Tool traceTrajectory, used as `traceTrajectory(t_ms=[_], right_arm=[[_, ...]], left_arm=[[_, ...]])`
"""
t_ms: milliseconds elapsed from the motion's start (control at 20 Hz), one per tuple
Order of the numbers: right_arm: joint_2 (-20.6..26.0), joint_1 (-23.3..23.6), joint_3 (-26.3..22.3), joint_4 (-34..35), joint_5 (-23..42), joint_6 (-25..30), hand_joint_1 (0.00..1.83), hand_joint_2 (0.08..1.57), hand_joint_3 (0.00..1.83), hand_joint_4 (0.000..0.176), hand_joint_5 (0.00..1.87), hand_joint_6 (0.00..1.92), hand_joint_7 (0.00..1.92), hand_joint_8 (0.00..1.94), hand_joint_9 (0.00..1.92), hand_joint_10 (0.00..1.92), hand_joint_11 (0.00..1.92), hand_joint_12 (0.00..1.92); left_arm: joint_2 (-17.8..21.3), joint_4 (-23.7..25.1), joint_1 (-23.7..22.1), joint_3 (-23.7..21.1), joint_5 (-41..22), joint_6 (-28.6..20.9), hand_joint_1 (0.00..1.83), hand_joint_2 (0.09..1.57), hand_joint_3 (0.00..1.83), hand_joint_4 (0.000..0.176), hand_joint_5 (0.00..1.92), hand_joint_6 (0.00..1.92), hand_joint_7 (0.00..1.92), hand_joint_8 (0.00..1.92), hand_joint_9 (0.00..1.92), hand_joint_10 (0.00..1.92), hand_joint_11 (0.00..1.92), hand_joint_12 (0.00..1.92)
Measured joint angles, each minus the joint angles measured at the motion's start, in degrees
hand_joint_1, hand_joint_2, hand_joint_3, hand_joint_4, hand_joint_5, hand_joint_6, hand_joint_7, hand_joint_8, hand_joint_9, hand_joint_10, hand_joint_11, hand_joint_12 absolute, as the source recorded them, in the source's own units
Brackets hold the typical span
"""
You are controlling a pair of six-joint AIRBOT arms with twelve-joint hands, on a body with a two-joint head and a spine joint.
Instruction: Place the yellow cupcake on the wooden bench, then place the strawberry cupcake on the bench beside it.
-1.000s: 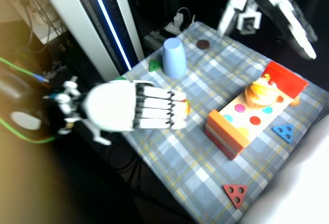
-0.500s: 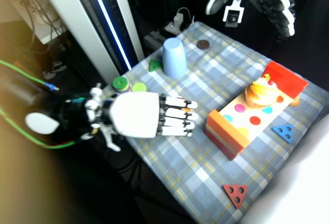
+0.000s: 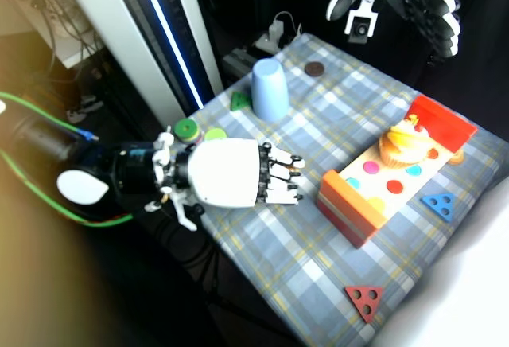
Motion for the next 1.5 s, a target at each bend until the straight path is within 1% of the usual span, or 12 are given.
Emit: traceTrajectory(t_ms=[100, 150, 250, 450, 600, 700, 850, 950, 1150, 1250, 1400, 1500], right_arm=[[0.02, 0.00, 0.00, 0.13, 0.20, 0.17, 1.29, 1.04, 0.00, 0.000, 1.19, 0.40, 1.16, 0.92, 1.19, 0.89, 0.93, 1.49], [0.02, 0.00, 0.00, 0.15, 0.26, 0.50, 1.29, 1.05, 0.00, 0.000, 1.17, 0.41, 1.13, 0.99, 1.10, 1.19, 0.92, 1.63], [0.15, 0.48, 0.07, -1.09, 0.98, 1.90, 1.40, 1.05, 0.00, 0.000, 1.08, 0.53, 1.18, 0.68, 1.09, 1.12, 0.84, 1.35], [2.27, 4.17, -0.28, -2.71, 6.03, 4.76, 1.25, 1.07, 0.00, 0.000, 1.08, 0.65, 1.10, 0.98, 1.04, 0.61, 0.65, 1.38], [3.34, 9.64, 0.24, -1.49, 11.47, 4.81, 1.27, 1.09, 0.00, 0.000, 1.09, 0.58, 1.02, 1.14, 0.89, 0.80, 0.45, 1.46], [2.62, 12.66, 1.36, -3.65, 11.61, 4.31, 1.27, 1.10, 0.00, 0.000, 1.13, 0.46, 0.97, 1.26, 0.82, 1.40, 0.62, 1.82], [-1.62, 19.61, 5.86, -6.38, 6.08, 3.87, 1.27, 1.03, 0.00, 0.000, 1.20, 0.51, 1.20, 0.76, 1.02, 0.95, 0.78, 1.40], [-4.26, 21.35, 8.66, -7.43, 1.99, 3.89, 1.26, 1.03, 0.00, 0.011, 1.20, 0.54, 1.16, 0.77, 0.93, 0.76, 0.32, 1.53], [-8.59, 22.88, 12.81, -13.00, -7.06, 4.76, 1.26, 1.03, 0.00, 0.000, 1.21, 0.66, 1.13, 0.67, 0.98, 0.66, 0.62, 1.45], [-9.90, 23.56, 13.81, -13.14, -8.90, 4.81, 1.26, 1.02, 0.00, 0.012, 1.27, 0.43, 1.15, 0.77, 0.96, 0.61, 0.23, 1.46], [-11.34, 23.54, 14.51, -13.88, -10.16, 4.94, 1.27, 1.03, 0.00, 0.000, 1.35, 0.21, 1.10, 0.92, 0.96, 0.66, 0.35, 1.53], [-11.98, 23.56, 14.99, -14.03, -11.21, 4.96, 1.27, 1.01, 0.00, 0.000, 1.26, 0.42, 1.23, 0.66, 1.06, 0.77, 0.72, 1.45]], left_arm=[[0.00, -0.72, 0.81, 0.17, 0.04, -0.61, 0.74, 0.81, 0.00, 0.173, 0.00, 0.00, 0.01, 0.00, 0.03, 0.01, 0.10, 0.06], [0.00, -0.90, 0.81, 0.17, 0.07, -0.61, 0.73, 0.79, 0.01, 0.175, 0.01, 0.00, 0.02, 0.00, 0.04, 0.00, 0.02, 0.38], [0.00, -0.74, 0.81, 0.17, -0.26, -1.03, 0.76, 0.80, 0.00, 0.176, 0.02, 0.00, 0.02, 0.00, 0.03, 0.00, 0.00, 0.51], [0.00, -0.83, 0.94, 0.17, -0.44, -1.18, 0.78, 0.81, 0.00, 0.165, 0.01, 0.00, 0.00, 0.00, 0.00, 0.00, 0.00, 0.21], [0.00, -0.85, 1.66, 0.20, -0.44, -1.64, 0.81, 0.81, 0.00, 0.175, 0.01, 0.00, 0.01, 0.00, 0.02, 0.00, 0.00, 0.38], [0.00, -0.85, 1.64, 0.52, -0.70, -2.08, 0.87, 0.80, 0.00, 0.176, 0.01, 0.00, 0.00, 0.00, 0.01, 0.00, 0.00, 0.35], [-0.07, -0.70, 1.66, 0.68, -0.61, -2.12, 0.87, 0.81, 0.00, 0.172, 0.02, 0.00, 0.00, 0.00, 0.02, 0.00, 0.00, 0.43], [-0.57, -0.76, 1.66, 1.14, -0.37, -2.43, 0.92, 0.82, 0.00, 0.162, 0.00, 0.00, 0.00, 0.00, 0.00, 0.00, 0.00, 0.23], [-0.79, -0.13, 1.62, 1.75, 0.81, -2.82, 0.93, 0.82, 0.00, 0.176, 0.02, 0.00, 0.00, 0.00, 0.00, 0.00, 0.00, 0.00], [-1.07, 0.39, 1.51, 2.05, 1.01, -3.02, 0.90, 0.82, 0.00, 0.164, 0.01, 0.00, 0.00, 0.00, 0.00, 0.00, 0.01, 0.01], [-1.07, 0.42, 1.51, 2.10, 1.18, -3.19, 0.89, 0.80, 0.00, 0.175, 0.01, 0.00, 0.00, 0.00, 0.00, 0.00, 0.01, 0.00], [-1.07, 0.72, 1.51, 2.10, 1.18, -3.56, 0.89, 0.80, 0.00, 0.162, 0.01, 0.00, 0.00, 0.00, 0.00, 0.00, 0.01, 0.01]])
